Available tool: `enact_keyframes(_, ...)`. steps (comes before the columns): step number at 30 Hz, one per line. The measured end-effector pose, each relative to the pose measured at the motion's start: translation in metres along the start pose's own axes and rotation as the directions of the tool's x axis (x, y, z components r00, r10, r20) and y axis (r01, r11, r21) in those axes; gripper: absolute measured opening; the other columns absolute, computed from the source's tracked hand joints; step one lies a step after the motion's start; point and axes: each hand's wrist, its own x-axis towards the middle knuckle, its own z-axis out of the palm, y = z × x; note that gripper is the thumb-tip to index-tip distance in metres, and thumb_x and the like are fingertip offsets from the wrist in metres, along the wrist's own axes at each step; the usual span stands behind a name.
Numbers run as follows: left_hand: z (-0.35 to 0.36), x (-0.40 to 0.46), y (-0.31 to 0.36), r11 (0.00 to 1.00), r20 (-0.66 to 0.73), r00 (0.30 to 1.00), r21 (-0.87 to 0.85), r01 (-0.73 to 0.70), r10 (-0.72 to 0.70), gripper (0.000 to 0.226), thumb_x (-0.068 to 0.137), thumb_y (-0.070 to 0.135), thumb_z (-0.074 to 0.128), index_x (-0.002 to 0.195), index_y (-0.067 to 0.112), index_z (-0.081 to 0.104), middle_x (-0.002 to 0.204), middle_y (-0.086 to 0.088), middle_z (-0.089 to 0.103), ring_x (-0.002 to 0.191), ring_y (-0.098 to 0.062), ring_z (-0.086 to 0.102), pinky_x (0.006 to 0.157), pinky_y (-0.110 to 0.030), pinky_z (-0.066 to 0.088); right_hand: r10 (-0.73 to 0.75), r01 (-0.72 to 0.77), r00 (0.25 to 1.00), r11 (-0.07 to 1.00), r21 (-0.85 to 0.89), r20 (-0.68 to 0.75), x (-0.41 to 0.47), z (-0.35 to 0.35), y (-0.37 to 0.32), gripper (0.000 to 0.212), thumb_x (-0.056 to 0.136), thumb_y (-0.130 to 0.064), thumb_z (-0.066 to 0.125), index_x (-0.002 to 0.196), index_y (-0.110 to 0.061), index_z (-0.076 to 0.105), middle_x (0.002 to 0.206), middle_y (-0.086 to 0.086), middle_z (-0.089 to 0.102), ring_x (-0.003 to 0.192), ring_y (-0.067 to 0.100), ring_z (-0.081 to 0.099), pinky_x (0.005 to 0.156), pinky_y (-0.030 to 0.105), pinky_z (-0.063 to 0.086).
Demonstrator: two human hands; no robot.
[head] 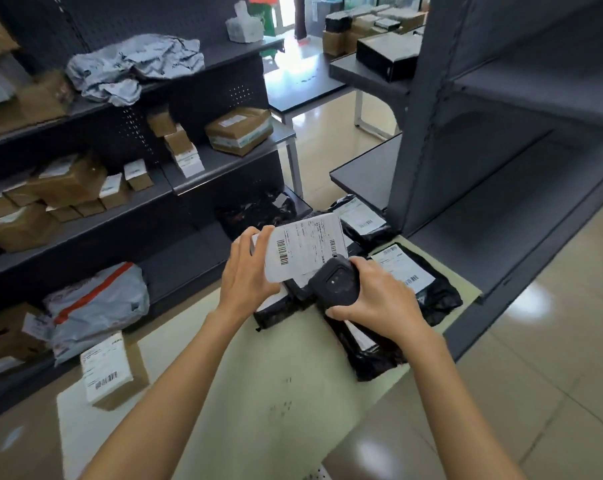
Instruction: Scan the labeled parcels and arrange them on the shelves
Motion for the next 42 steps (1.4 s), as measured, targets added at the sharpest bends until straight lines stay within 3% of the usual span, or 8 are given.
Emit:
enact_keyframes(4,0.024,0.008,0.077,0.990,0.071,0.988,-0.035,-0.136,0.138,0.106,0.061,0.039,0.087,0.146,0.029,0.025,0.143,0.000,0.028,0.130,-0.023,0.030,0.082,-0.044,0.050,0.092,-0.091,0.994,0.996,0.024,-0.050,-0.033,-0.037,0.061,0.085,0.067,-0.061,0.077,0.138,-0.030,0.042,0.129,-0.009,0.054,0.113,0.020,0.057,0.083,0.038,0.047)
enact_keyframes(9,0.058,0.015,0.194,0.943,0.105,0.937,-0.048,-0.330,0.333,0.108,0.058,0.035,0.086,0.147,0.026,0.026,0.142,-0.002,0.033,0.130,-0.025,0.029,0.099,-0.044,0.043,0.239,-0.230,0.961,0.970,0.076,-0.136,-0.095,-0.086,0.150,0.090,0.064,-0.060,0.077,0.141,-0.033,0.039,0.133,-0.010,0.052,0.120,0.023,0.055,0.090,0.043,0.049)
enact_keyframes(13,0.094,0.012,0.306,0.866,0.103,0.861,-0.007,-0.500,0.498,0.104,0.051,0.037,0.085,0.141,0.019,0.035,0.131,-0.006,0.044,0.117,-0.031,0.041,0.093,-0.045,0.045,0.362,-0.343,0.912,0.931,0.129,-0.191,-0.158,-0.127,0.228,0.092,0.067,-0.058,0.081,0.143,-0.029,0.039,0.133,-0.006,0.052,0.120,0.024,0.056,0.091,0.040,0.050)
enact_keyframes(19,0.133,-0.007,0.485,0.728,0.081,0.725,-0.144,-0.670,0.684,0.099,0.050,0.030,0.079,0.139,0.020,0.037,0.129,-0.004,0.043,0.118,-0.029,0.041,0.080,-0.042,0.047,0.597,-0.555,0.732,0.802,0.221,-0.330,-0.256,-0.190,0.335,0.082,0.062,-0.054,0.083,0.132,-0.027,0.048,0.122,-0.006,0.056,0.107,0.026,0.062,0.086,0.041,0.052)
enact_keyframes(24,0.156,-0.005,0.613,0.587,0.046,0.597,-0.256,-0.768,0.801,0.101,0.049,0.032,0.084,0.138,0.020,0.037,0.126,-0.006,0.046,0.115,-0.029,0.047,0.084,-0.040,0.049,0.725,-0.650,0.560,0.685,0.330,-0.401,-0.312,-0.231,0.399,0.076,0.063,-0.054,0.082,0.127,-0.030,0.048,0.121,-0.009,0.058,0.104,0.023,0.062,0.086,0.041,0.052)
enact_keyframes(28,0.172,0.014,0.688,0.480,-0.012,0.510,-0.317,-0.818,0.860,0.097,0.052,0.031,0.083,0.137,0.017,0.038,0.123,-0.007,0.045,0.112,-0.027,0.047,0.085,-0.040,0.049,0.764,-0.673,0.480,0.636,0.377,-0.432,-0.325,-0.259,0.442,0.077,0.063,-0.054,0.081,0.129,-0.033,0.047,0.122,-0.011,0.059,0.105,0.022,0.061,0.084,0.037,0.050)
enact_keyframes(35,0.222,0.089,0.776,0.451,-0.047,0.493,-0.337,-0.826,0.868,0.105,0.054,0.031,0.085,0.143,0.019,0.031,0.133,-0.005,0.038,0.122,-0.024,0.041,0.080,-0.036,0.052,0.737,-0.639,0.488,0.667,0.384,-0.468,-0.267,-0.319,0.531,0.078,0.062,-0.056,0.082,0.129,-0.035,0.048,0.120,-0.015,0.056,0.105,0.016,0.058,0.080,0.035,0.047)
enact_keyframes(42,0.266,0.227,0.878,0.458,-0.095,0.512,-0.329,-0.826,0.854,0.100,0.056,0.026,0.084,0.143,0.020,0.034,0.129,-0.004,0.038,0.121,-0.023,0.038,0.063,-0.027,0.037,0.704,-0.610,0.517,0.702,0.368,-0.487,-0.159,-0.421,0.644,0.082,0.060,-0.058,0.081,0.131,-0.033,0.048,0.121,-0.012,0.056,0.106,0.017,0.059,0.087,0.041,0.051)
